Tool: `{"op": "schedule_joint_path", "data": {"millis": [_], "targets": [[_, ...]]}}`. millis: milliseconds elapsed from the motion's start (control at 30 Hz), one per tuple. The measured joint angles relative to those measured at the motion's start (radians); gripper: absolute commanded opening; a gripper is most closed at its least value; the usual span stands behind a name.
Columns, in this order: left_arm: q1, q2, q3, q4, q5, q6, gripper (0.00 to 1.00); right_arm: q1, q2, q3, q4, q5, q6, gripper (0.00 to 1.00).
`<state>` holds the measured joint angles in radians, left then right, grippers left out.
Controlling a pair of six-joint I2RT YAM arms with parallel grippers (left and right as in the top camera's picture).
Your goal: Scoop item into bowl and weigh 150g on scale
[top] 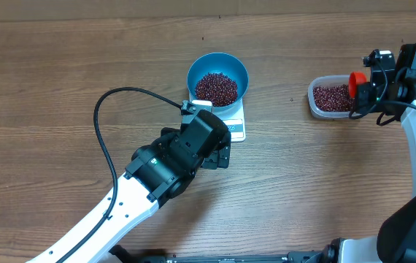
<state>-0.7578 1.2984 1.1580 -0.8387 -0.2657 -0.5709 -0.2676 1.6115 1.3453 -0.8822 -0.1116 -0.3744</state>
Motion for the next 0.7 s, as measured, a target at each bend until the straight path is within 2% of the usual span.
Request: {"op": "schedule_joint_path", "data": {"millis": [433,700], "targets": [[0.000,0.000,0.000,0.000,0.000,0.000,1.00,0.000,0.174,0.000,-0.002,0.004,0.003,0.04],[0.000,0.000,0.000,0.000,0.000,0.000,1.00,0.000,0.184,0.000,0.010,-0.012,0.004,0.04]]}}
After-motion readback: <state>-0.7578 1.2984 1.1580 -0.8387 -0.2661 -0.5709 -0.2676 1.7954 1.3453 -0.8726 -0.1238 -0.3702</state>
